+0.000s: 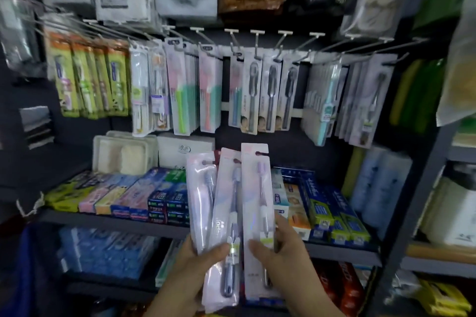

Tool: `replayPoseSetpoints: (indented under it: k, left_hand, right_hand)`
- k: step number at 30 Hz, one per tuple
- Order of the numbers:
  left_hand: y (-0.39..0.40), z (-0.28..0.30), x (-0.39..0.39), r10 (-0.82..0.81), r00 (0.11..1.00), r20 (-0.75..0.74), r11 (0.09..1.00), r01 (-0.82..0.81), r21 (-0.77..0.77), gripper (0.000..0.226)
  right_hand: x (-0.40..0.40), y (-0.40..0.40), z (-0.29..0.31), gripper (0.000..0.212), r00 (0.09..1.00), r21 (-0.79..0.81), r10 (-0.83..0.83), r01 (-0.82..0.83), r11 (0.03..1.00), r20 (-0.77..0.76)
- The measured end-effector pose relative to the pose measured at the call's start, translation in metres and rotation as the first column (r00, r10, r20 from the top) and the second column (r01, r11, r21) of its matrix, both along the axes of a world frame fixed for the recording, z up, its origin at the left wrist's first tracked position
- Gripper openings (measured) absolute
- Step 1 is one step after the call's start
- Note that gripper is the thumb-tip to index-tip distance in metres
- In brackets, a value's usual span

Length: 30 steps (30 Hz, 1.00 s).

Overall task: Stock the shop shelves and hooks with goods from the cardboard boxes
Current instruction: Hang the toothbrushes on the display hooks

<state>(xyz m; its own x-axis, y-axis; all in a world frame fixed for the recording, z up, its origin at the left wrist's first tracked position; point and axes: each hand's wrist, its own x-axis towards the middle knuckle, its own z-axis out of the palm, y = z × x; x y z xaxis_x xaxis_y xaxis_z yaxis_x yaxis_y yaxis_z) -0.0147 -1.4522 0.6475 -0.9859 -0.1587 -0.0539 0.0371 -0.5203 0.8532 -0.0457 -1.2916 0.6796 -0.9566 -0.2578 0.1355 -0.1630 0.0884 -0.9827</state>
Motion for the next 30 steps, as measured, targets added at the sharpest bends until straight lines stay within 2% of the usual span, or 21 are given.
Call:
replayPoseSetpoints:
  k: [4, 7, 8, 10, 12, 15, 22, 24, 30]
  left_hand:
    - [0.01, 0.017, -0.009, 0.072, 0.997, -0.022, 0.997, -0.071, 0.021, 0.087]
    - [0.025, 0.023, -0.013, 0.089, 0.996, -0.01, 0.996, -0.089, 0.028, 0.091]
    - [0.028, 0.024, -0.015, 0.103, 0.995, -0.01, 0.994, -0.103, 0.023, 0.084]
    - [0.032, 0.027, -0.015, 0.132, 0.991, -0.004, 0.991, -0.132, 0.031, 0.056]
    - [0.03, 0.027, -0.018, 0.133, 0.991, 0.001, 0.99, -0.133, 0.036, 0.043]
    - [0.02, 0.03, -0.017, 0.184, 0.983, -0.02, 0.982, -0.185, -0.035, 0.027]
    - [-0.031, 0.043, -0.042, 0.224, 0.968, -0.11, 0.961, -0.238, -0.141, 0.039]
    - [-0.048, 0.047, -0.053, 0.229, 0.964, -0.134, 0.954, -0.249, -0.169, 0.034]
    - [-0.107, 0.055, -0.088, 0.129, 0.971, -0.2, 0.949, -0.179, -0.259, 0.04]
  right_hand:
    - [-0.014, 0.014, 0.016, 0.038, 0.999, -0.023, 0.031, -0.031, 0.999, 0.019]
    - [-0.02, 0.015, 0.02, 0.042, 0.998, -0.035, 0.063, -0.062, 0.997, 0.022]
    - [-0.021, 0.013, 0.02, 0.043, 0.997, -0.051, 0.07, -0.069, 0.996, 0.024]
    - [-0.025, 0.008, 0.018, 0.044, 0.996, -0.082, 0.082, -0.079, 0.993, 0.027]
    - [-0.028, 0.003, 0.014, 0.046, 0.996, -0.094, 0.091, -0.09, 0.992, 0.007]
    - [-0.033, -0.009, 0.01, 0.046, 0.995, -0.118, 0.103, -0.104, 0.988, -0.019]
    - [-0.052, -0.059, 0.02, 0.039, 0.993, -0.217, 0.098, -0.111, 0.97, -0.07]
    - [-0.058, -0.081, 0.022, 0.041, 0.994, -0.247, 0.078, -0.095, 0.964, -0.078]
    - [-0.078, -0.145, 0.03, 0.047, 0.995, -0.294, 0.015, -0.043, 0.955, -0.096]
